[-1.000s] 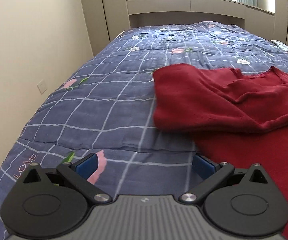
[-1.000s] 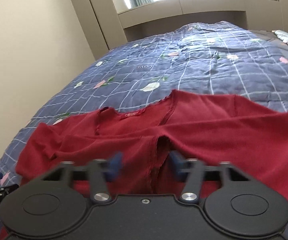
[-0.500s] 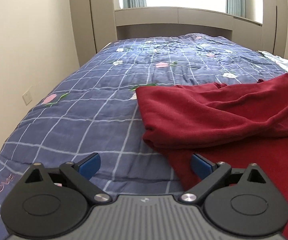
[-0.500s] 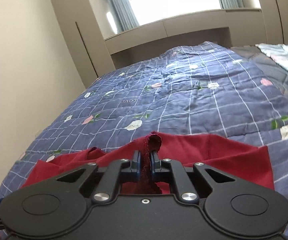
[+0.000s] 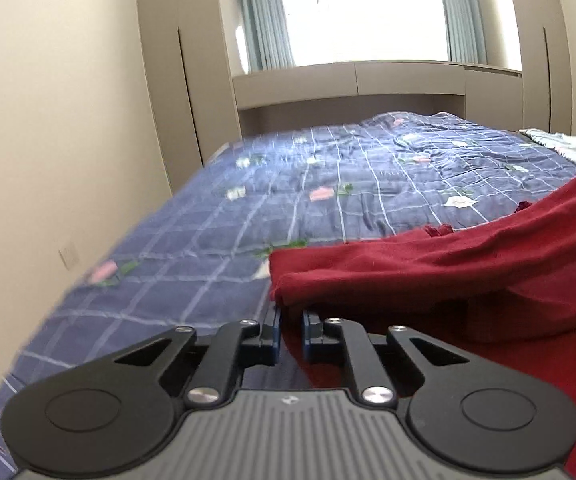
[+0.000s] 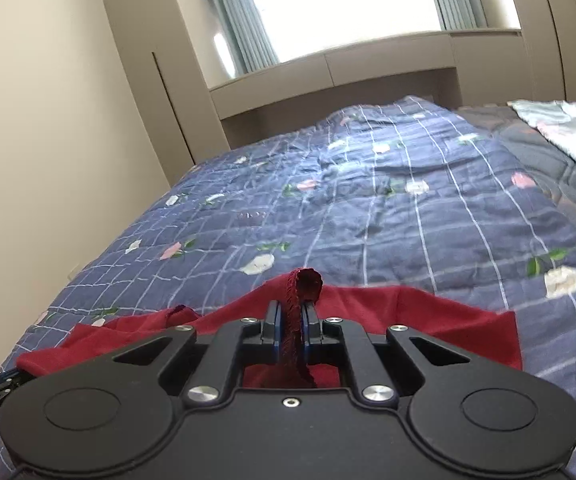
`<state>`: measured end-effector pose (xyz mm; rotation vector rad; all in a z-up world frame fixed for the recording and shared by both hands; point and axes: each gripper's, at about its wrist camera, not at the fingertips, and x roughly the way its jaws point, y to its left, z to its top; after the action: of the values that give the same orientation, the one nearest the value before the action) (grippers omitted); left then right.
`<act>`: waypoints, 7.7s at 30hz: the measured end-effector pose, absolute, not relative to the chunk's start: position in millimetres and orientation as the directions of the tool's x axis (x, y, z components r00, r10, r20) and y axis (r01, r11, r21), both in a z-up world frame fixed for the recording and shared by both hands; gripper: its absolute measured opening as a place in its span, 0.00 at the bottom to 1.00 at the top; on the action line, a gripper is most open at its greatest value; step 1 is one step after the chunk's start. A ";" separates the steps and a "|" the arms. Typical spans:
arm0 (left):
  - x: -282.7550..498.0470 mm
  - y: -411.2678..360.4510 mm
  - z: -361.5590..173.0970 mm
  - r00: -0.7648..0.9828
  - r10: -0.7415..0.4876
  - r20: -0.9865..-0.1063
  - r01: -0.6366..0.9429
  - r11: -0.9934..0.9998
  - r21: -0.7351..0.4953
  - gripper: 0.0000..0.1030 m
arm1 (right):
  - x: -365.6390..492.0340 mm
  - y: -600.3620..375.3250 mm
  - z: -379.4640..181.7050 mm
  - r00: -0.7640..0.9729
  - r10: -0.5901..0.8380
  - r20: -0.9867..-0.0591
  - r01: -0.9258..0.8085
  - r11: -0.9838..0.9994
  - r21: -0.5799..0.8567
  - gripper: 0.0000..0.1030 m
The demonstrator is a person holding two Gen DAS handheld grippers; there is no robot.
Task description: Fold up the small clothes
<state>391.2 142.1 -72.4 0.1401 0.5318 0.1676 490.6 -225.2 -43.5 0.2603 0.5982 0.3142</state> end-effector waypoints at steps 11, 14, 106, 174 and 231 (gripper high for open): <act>393.2 163.5 -97.6 0.756 0.169 -0.632 -0.137 0.985 0.101 0.08 | 470.1 -210.2 -92.1 0.718 0.329 -0.613 -0.207 0.943 0.262 0.10; 391.5 170.7 -93.8 0.743 0.127 -0.657 -0.127 0.991 0.047 0.18 | 465.6 -205.0 -88.8 0.730 0.313 -0.608 -0.229 0.950 0.214 0.19; 127.4 80.3 -81.6 0.639 -0.012 -0.769 0.035 0.999 0.013 1.00 | 79.5 -169.2 -93.9 0.794 0.227 -0.564 -0.412 0.883 -0.225 0.80; 81.8 59.9 0.9 0.564 -0.298 -0.770 0.620 0.769 0.156 0.04 | 94.2 -219.4 20.7 0.544 0.435 -0.718 -0.722 0.678 -0.136 0.04; 579.9 200.1 -36.4 0.389 -0.461 -0.798 0.330 0.878 -0.346 0.99 | 610.8 -278.5 -74.5 0.406 0.593 -0.696 -0.247 0.804 0.541 0.93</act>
<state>579.9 200.1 -36.4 -0.1388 1.0577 -0.5045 610.8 -278.5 -74.5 0.3824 1.0247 0.5462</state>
